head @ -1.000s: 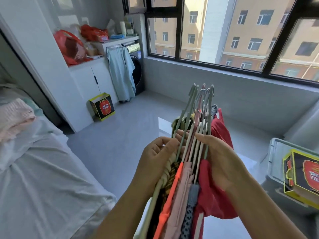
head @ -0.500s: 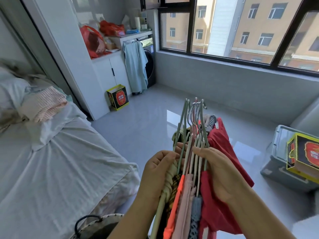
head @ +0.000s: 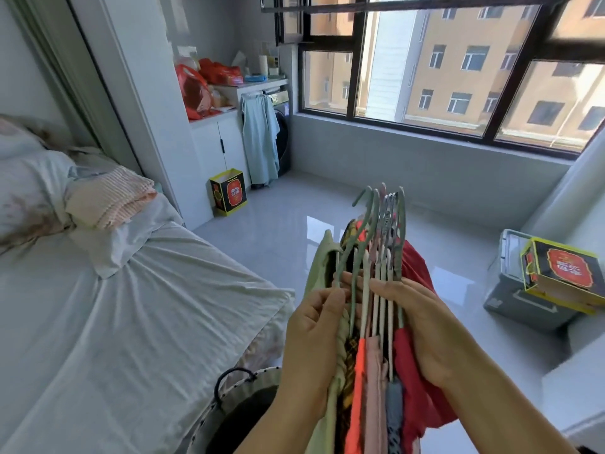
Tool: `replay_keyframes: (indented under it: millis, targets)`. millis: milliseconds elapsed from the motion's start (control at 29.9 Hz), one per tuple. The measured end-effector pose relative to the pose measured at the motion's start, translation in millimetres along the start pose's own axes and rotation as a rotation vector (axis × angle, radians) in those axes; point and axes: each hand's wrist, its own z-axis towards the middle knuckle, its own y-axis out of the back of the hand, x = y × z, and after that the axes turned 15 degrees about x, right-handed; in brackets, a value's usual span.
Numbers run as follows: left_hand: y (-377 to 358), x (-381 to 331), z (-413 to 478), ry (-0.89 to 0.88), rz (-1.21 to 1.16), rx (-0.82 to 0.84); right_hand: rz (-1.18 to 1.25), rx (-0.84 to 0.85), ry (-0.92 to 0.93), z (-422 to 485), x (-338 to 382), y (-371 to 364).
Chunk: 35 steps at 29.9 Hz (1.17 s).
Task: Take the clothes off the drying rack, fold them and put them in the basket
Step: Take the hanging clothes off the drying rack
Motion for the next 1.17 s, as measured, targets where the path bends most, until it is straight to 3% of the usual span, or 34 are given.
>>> replay_keyframes:
  millis: [267,434,735,1170]
  targets:
    - [58.5,-13.6,-119.1,0.007,-0.044,-0.028,-0.062,0.026,0.002,-56.4,-52.6,-111.7]
    - [99.7,-25.3,-199.5,0.067,-0.155,0.066,-0.139,0.072,-0.001,-96.4,-88.1,-177.5]
    - [197.4,-65.6,-293.4,0.050,-0.212,0.067,-0.209,0.093,-0.061,-103.9,-119.7,-307.3]
    - [467.4,-140.1,-367.0,-0.002,-0.147,0.046,-0.122,0.103,-0.034,8.9,-221.6,-559.5]
